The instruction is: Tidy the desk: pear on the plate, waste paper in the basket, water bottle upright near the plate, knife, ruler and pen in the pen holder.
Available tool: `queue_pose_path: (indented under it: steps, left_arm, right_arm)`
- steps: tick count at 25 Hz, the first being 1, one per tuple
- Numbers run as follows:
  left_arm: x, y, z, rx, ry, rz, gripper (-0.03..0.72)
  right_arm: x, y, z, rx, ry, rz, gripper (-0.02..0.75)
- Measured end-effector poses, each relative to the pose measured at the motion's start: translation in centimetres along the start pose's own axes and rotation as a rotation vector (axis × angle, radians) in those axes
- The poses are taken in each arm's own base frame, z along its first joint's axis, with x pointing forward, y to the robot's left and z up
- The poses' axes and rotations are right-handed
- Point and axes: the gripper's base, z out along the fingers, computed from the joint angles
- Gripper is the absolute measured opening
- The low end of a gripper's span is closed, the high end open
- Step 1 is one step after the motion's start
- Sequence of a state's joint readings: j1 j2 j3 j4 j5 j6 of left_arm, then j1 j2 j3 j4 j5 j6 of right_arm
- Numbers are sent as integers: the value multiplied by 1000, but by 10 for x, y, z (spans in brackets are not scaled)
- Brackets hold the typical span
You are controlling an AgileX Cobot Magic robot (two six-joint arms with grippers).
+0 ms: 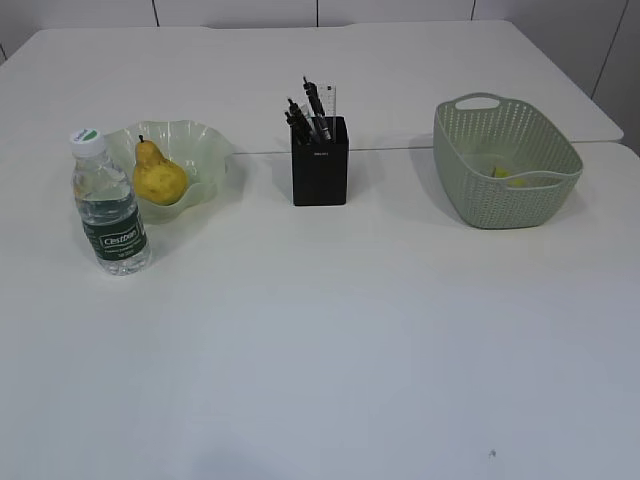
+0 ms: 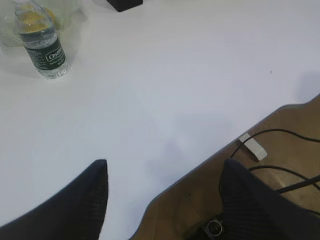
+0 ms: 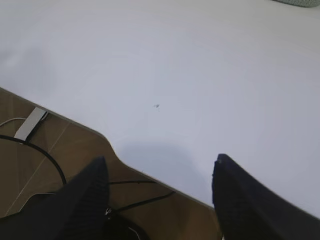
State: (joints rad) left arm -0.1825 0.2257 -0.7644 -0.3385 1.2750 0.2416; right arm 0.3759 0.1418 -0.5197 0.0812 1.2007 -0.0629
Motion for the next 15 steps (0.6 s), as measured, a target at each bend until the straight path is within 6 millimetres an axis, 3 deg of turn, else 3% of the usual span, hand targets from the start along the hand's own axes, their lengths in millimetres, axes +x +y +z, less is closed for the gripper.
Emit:
queue_pose_path:
  steps: [5,11,15]
  left_arm:
    - [15,3,15,6,52,66,462]
    - [36,1,16,-28,-86,132,428]
    - [52,3,27,-29,-88,120,425]
  right_arm:
    - [1,-1,7,8,-13,0,502]
    - [0,-1,7,10,-20,-1,501]
    - [0,-1,7,10,-24,-1,501]
